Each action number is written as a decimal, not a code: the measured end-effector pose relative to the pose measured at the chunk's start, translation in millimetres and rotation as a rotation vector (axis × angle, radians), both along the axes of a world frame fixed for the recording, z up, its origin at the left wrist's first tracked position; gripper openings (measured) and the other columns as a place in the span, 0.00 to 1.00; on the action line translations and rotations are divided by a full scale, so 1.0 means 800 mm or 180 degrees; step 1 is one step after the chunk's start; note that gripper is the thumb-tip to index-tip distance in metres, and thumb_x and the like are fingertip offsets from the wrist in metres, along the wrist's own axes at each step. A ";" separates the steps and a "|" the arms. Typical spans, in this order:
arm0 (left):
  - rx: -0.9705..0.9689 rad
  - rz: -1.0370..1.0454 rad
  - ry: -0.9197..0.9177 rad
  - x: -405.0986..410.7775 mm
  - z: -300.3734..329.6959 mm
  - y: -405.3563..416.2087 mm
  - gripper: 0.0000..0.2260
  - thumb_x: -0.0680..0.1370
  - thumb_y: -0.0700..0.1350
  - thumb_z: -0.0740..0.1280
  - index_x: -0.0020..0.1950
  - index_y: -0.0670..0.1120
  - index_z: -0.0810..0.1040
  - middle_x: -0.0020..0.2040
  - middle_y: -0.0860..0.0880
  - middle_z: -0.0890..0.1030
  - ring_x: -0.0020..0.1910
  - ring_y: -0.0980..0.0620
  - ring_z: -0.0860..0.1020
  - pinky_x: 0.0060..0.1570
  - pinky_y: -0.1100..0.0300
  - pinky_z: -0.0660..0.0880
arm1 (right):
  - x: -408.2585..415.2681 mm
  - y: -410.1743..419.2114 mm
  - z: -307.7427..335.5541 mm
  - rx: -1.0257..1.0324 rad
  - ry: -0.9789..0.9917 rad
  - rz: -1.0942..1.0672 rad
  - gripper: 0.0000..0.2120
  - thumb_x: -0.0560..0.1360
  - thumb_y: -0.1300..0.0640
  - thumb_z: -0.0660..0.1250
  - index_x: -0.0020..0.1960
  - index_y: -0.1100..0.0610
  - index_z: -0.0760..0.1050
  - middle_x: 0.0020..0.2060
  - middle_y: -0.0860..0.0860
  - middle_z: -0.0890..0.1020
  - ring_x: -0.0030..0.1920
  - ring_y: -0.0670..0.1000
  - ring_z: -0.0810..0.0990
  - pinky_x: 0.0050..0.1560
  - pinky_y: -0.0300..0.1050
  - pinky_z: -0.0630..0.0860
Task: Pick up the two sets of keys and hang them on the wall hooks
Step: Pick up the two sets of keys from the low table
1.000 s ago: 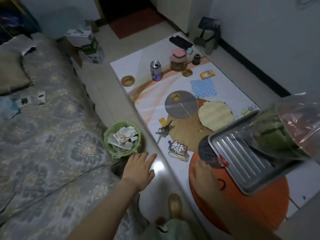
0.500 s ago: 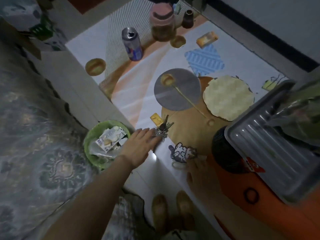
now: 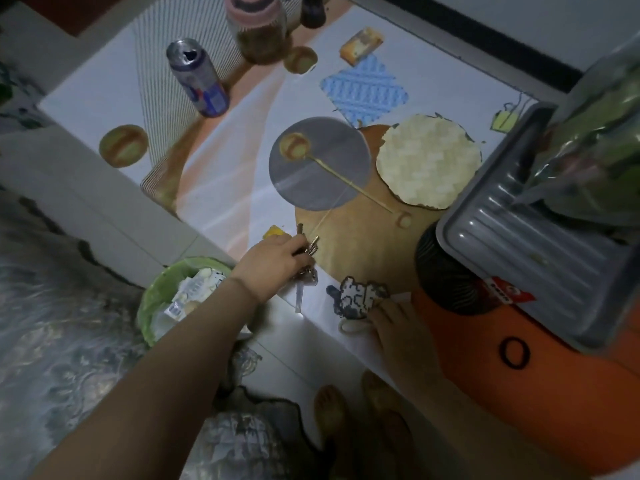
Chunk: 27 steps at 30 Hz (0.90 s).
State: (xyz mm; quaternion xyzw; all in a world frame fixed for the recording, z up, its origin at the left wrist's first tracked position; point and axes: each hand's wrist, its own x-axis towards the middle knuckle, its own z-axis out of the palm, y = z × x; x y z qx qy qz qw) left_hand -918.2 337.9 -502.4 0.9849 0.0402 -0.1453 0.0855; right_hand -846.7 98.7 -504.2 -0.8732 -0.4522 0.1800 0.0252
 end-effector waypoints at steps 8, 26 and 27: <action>-0.0307 0.0570 -0.0043 -0.006 0.007 -0.003 0.11 0.75 0.47 0.66 0.55 0.47 0.81 0.56 0.43 0.77 0.53 0.40 0.74 0.49 0.49 0.72 | -0.016 0.003 -0.007 0.0288 -0.0071 -0.0273 0.06 0.65 0.64 0.74 0.38 0.61 0.77 0.37 0.57 0.83 0.38 0.58 0.81 0.31 0.52 0.79; -0.2697 0.2991 -0.0637 -0.065 0.044 -0.072 0.12 0.78 0.49 0.62 0.43 0.41 0.68 0.30 0.47 0.74 0.25 0.57 0.73 0.25 0.69 0.69 | -0.026 0.009 0.027 0.1728 0.1307 -0.2071 0.06 0.69 0.67 0.63 0.36 0.61 0.76 0.24 0.45 0.70 0.26 0.44 0.69 0.27 0.31 0.64; -0.2916 0.3141 -0.0663 -0.065 0.050 -0.079 0.12 0.78 0.48 0.63 0.44 0.39 0.70 0.32 0.44 0.75 0.29 0.56 0.75 0.31 0.65 0.72 | -0.026 0.010 0.038 0.1856 0.1369 -0.2169 0.06 0.69 0.67 0.64 0.36 0.60 0.76 0.23 0.44 0.70 0.25 0.43 0.71 0.26 0.31 0.65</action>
